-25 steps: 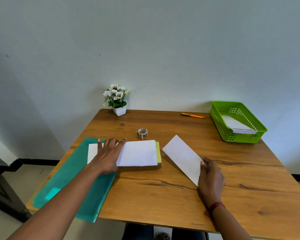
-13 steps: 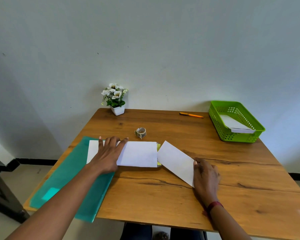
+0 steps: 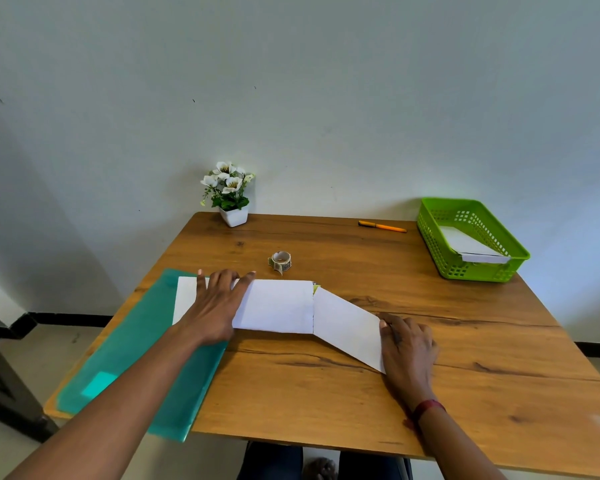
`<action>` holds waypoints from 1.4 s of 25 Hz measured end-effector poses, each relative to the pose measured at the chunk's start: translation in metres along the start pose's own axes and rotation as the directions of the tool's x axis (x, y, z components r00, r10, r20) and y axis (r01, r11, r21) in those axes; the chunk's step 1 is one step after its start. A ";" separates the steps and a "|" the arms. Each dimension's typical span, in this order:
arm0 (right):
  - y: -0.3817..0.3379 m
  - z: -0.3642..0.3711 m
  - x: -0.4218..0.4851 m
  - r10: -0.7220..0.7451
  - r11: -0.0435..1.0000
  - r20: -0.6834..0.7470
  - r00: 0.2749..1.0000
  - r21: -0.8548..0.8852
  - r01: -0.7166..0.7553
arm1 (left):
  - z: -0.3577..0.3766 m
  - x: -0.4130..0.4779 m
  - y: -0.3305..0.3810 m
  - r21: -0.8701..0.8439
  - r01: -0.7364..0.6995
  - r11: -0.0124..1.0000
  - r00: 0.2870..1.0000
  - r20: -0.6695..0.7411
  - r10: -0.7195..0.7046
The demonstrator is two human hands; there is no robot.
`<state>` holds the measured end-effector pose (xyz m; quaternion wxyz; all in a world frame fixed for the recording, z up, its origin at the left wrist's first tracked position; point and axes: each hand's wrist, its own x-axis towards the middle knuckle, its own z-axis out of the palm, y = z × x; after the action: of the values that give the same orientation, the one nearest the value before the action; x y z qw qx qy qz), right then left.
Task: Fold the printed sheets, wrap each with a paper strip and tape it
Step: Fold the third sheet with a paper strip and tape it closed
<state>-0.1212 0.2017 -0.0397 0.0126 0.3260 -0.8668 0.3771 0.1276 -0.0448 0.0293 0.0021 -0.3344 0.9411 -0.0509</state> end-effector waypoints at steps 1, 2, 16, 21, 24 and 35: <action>0.000 0.001 0.000 -0.012 1.000 0.002 1.000 -0.014 0.012 | 0.000 0.000 0.001 0.004 -0.012 1.000 1.000 0.001 0.012; 0.001 0.002 0.000 -0.026 0.999 0.006 1.000 -0.030 0.026 | 0.001 0.000 0.001 0.012 -0.026 1.000 1.000 -0.002 0.026; 0.004 0.003 -0.001 -0.168 0.978 -0.141 0.976 0.098 0.183 | 0.012 0.010 0.043 -0.072 -0.150 0.986 0.988 0.024 0.152; 0.009 -0.003 0.002 0.285 0.845 -0.233 0.930 0.519 -0.129 | 0.016 0.012 0.045 -0.203 -0.085 0.976 0.996 0.009 0.089; 0.015 -0.003 0.004 0.388 0.747 -0.206 0.898 0.641 -0.175 | 0.018 0.014 0.043 -0.230 -0.039 0.972 0.999 0.015 0.043; 0.027 0.002 0.003 0.322 0.663 -0.061 0.945 0.726 -0.179 | 0.009 0.014 0.060 -0.205 -0.047 0.978 0.998 0.028 0.053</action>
<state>-0.1385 0.2129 -0.0581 -0.0865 0.1461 -0.6846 0.7089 0.0793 -0.0086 0.0152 -0.0155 -0.3099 0.9493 0.0513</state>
